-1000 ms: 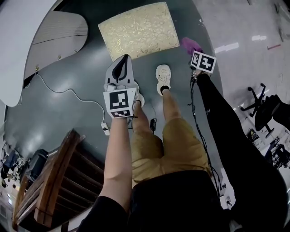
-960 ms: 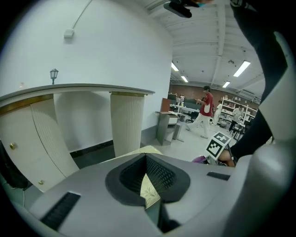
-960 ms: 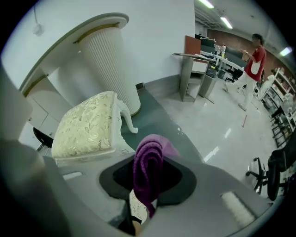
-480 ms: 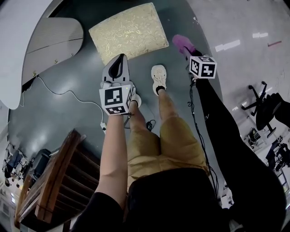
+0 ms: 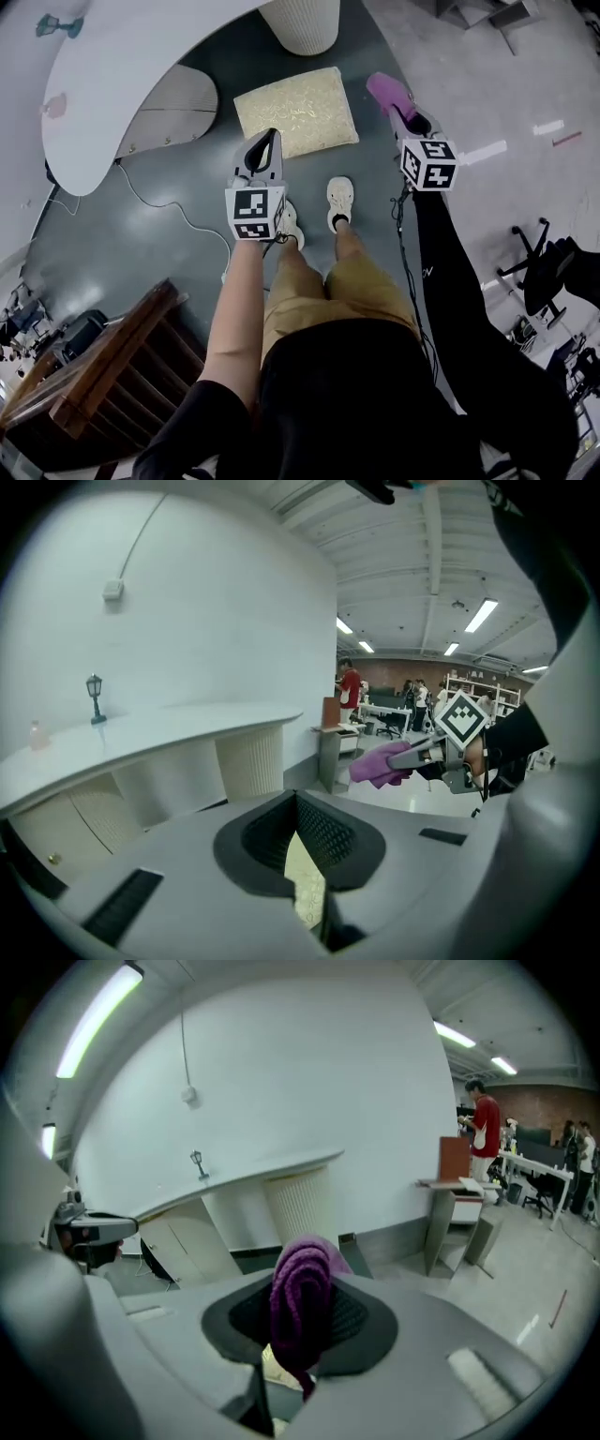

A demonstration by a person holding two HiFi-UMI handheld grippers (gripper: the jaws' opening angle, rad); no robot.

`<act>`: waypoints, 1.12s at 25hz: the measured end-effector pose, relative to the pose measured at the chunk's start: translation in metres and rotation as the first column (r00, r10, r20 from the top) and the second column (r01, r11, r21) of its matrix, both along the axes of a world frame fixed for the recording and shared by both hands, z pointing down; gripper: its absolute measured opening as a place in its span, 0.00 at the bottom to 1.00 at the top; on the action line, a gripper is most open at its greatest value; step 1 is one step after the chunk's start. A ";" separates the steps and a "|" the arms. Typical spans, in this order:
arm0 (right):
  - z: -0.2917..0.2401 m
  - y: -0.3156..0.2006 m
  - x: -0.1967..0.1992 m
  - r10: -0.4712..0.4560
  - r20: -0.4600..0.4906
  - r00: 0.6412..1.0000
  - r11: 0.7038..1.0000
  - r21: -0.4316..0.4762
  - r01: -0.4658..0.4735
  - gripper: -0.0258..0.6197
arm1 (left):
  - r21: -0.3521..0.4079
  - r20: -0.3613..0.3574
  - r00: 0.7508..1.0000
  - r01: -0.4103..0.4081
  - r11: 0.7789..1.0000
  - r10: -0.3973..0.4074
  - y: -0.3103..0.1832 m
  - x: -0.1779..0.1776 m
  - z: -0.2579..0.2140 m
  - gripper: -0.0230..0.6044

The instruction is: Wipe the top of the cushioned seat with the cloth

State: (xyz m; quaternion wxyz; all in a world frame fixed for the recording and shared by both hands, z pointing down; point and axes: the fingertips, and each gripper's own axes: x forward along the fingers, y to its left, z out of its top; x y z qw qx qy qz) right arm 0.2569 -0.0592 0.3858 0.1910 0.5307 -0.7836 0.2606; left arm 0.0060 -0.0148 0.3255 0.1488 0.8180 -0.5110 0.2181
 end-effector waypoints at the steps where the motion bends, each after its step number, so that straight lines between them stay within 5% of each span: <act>1: -0.026 -0.003 -0.003 0.005 0.005 1.000 0.999 0.034 -0.005 0.17 | 0.019 -0.004 1.000 0.004 1.000 -0.004 -0.002 -0.001 -0.018 0.05; 6: -0.140 -0.008 -0.015 0.018 0.040 0.999 0.983 0.180 -0.025 0.17 | 0.168 -0.085 0.995 0.075 0.983 -0.061 -0.016 -0.012 -0.123 0.05; 13: -0.269 -0.011 -0.032 -0.043 0.029 0.999 0.927 0.375 0.029 0.17 | 0.341 -0.230 0.967 0.183 0.922 -0.107 -0.033 -0.032 -0.251 0.05; 20: -0.343 -0.023 -0.057 -0.090 0.025 0.996 0.848 0.526 0.063 0.17 | 0.457 -0.196 0.974 0.193 0.868 -0.113 -0.027 -0.053 -0.319 0.05; 28: -0.360 -0.026 -0.076 -0.115 -0.035 0.993 0.799 0.590 0.113 0.17 | 0.509 -0.158 0.983 0.165 0.844 -0.097 -0.029 -0.056 -0.344 0.05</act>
